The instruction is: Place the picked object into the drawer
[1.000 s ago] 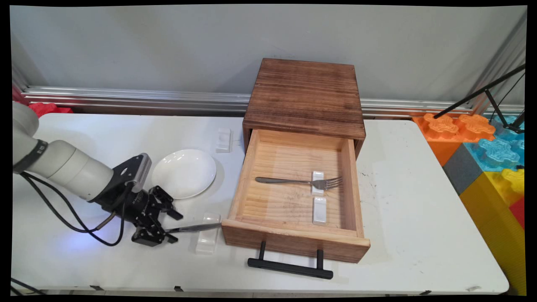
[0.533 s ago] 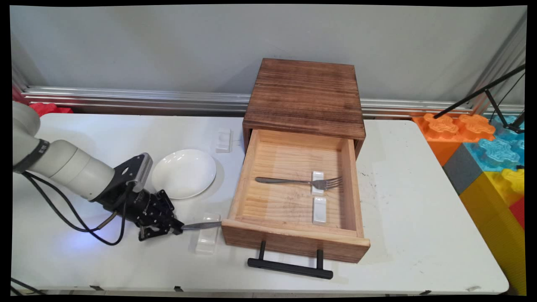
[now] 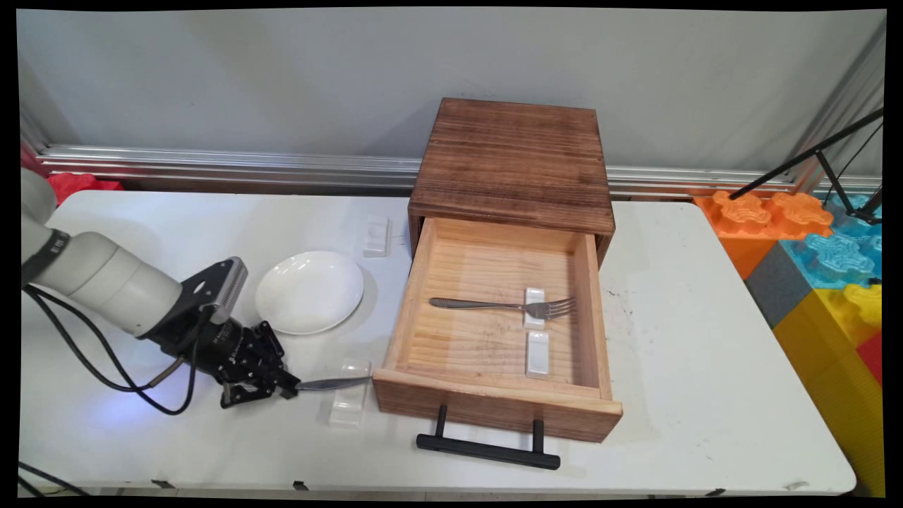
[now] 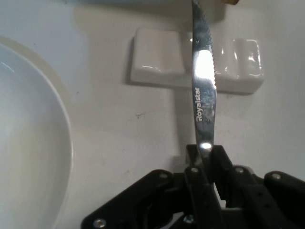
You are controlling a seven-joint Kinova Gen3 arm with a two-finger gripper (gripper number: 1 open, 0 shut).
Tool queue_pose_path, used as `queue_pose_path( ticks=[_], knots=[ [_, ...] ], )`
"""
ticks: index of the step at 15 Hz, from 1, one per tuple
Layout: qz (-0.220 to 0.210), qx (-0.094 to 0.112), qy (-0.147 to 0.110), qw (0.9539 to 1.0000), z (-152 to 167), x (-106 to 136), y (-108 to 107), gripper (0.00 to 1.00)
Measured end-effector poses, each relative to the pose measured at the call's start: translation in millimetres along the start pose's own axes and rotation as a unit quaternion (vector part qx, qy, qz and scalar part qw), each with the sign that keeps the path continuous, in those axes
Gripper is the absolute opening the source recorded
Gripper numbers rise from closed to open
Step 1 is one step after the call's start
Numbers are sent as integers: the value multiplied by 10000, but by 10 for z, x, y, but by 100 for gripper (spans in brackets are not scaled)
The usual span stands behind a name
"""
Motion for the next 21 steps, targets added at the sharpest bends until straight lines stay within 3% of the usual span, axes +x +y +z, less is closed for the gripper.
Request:
queue_pose_path(
  ticks=[11,21],
  knots=[
    [-9,-9,-16,10000,-488,157,-43,0],
    [28,90,-9,10000,-1013,677,-275,0]
  ],
)
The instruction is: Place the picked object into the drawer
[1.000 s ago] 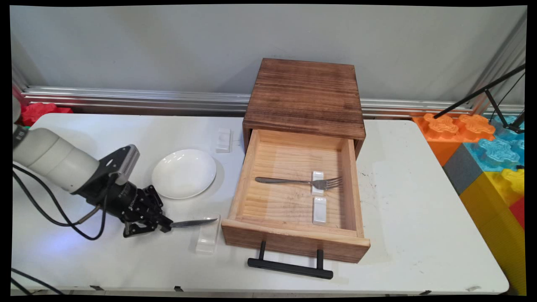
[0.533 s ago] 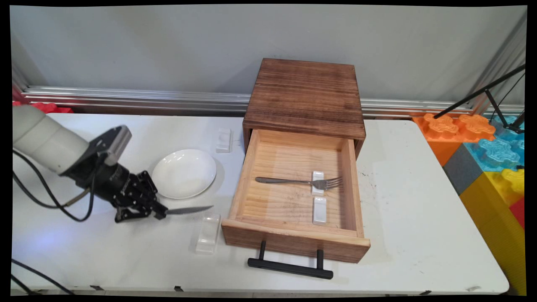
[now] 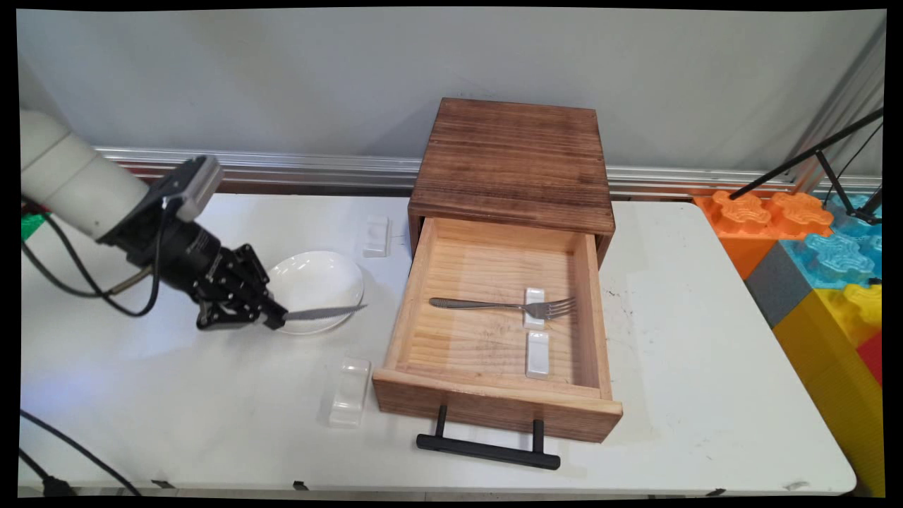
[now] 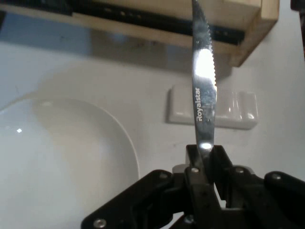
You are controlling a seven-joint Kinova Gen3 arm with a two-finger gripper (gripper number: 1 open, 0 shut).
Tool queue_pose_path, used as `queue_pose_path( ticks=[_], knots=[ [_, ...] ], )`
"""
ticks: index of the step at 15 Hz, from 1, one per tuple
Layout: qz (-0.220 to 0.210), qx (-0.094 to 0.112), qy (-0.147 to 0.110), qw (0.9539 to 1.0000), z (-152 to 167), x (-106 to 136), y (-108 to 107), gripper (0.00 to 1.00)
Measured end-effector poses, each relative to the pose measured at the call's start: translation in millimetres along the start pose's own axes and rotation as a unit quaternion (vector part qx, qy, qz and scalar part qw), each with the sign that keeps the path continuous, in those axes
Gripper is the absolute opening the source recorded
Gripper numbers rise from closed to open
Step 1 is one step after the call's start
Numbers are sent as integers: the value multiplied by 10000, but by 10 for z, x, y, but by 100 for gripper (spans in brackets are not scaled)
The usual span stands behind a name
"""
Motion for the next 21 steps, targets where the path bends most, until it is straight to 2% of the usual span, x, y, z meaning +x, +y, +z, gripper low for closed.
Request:
queue_pose_path(
  ticks=[6,15,21],
  knots=[
    [83,-76,17,9999,-60,379,-144,0],
    [75,-213,34,9997,105,971,-361,0],
    [48,-432,45,9990,253,1406,-485,0]
  ],
)
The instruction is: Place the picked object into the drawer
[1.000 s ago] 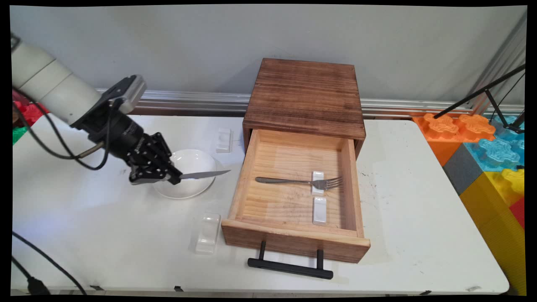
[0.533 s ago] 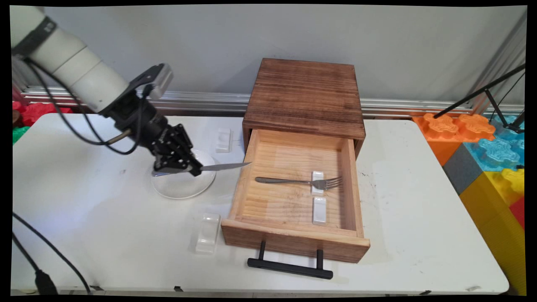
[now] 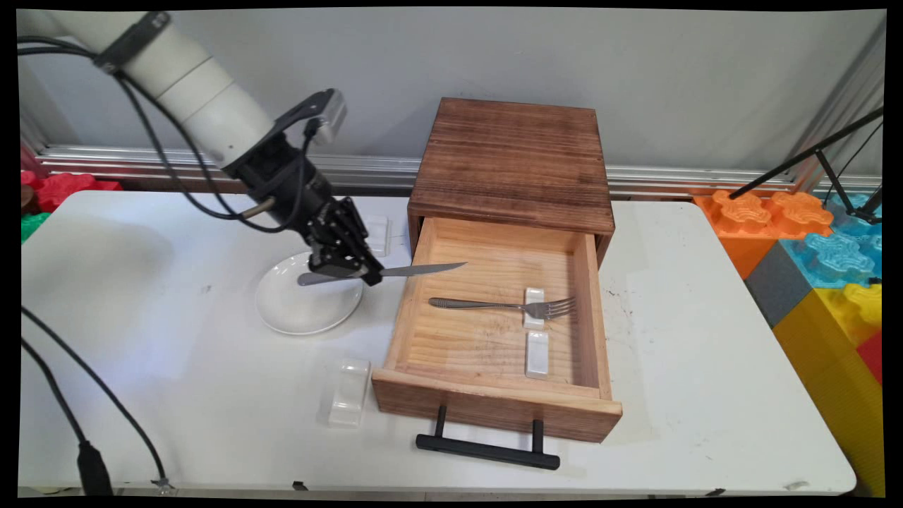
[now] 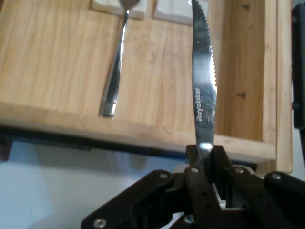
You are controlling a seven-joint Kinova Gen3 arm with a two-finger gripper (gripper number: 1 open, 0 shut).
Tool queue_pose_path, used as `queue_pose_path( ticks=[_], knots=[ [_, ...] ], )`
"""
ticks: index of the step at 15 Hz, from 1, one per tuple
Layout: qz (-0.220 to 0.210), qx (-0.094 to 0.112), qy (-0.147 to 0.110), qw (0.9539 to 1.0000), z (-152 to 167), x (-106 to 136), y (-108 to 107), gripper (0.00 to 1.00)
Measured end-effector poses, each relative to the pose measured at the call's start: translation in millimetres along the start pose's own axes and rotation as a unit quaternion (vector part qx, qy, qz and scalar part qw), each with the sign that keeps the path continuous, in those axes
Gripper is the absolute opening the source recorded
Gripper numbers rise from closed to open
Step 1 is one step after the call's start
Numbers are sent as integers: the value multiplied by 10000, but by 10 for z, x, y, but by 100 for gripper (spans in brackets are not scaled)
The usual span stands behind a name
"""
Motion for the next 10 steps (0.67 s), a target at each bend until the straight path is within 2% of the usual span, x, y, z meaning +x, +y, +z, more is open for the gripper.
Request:
queue_pose_path(
  ticks=[10],
  knots=[
    [137,-141,161,9997,364,608,-65,0]
  ],
)
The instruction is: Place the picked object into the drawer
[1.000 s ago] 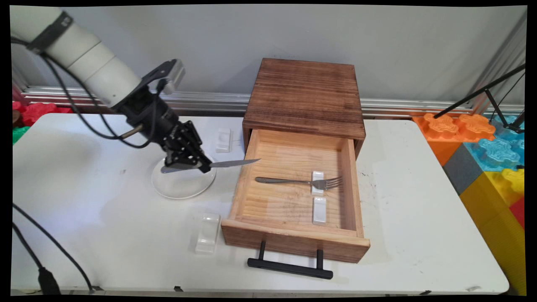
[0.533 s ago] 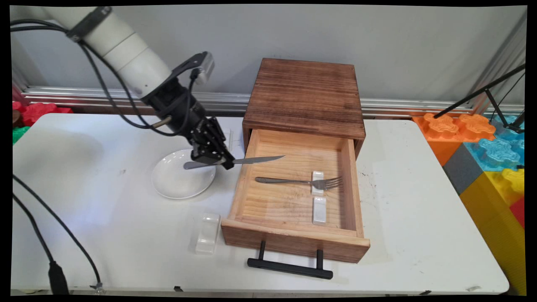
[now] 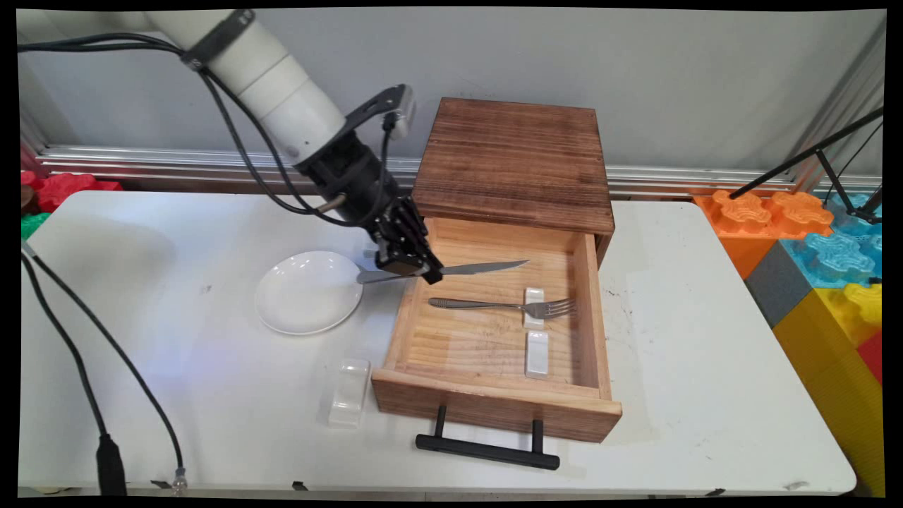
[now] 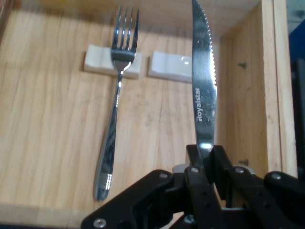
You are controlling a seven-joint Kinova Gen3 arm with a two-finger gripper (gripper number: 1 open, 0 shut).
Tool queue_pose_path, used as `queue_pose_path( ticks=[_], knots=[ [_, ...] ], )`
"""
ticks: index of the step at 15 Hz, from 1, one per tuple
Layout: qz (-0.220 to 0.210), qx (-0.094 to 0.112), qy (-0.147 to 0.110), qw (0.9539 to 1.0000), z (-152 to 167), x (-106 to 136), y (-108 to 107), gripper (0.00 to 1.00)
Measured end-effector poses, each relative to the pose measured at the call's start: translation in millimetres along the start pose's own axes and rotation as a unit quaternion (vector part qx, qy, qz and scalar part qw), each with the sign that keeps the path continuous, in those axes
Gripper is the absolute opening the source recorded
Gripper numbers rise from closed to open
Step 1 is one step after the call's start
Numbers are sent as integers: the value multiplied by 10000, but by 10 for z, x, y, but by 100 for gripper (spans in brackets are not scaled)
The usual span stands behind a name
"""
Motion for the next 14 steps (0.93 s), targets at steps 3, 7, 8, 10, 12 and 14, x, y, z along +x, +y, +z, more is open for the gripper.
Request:
queue_pose_path(
  ticks=[3,7,8,10,12,14],
  knots=[
    [113,-43,37,9999,118,114,10,0],
    [327,-102,73,9994,276,235,18,0],
    [403,-127,77,9991,329,266,20,0],
    [494,-152,79,9986,406,295,26,0],
    [573,-168,72,9982,518,317,32,0],
    [604,-174,56,9980,625,315,42,0]
  ],
)
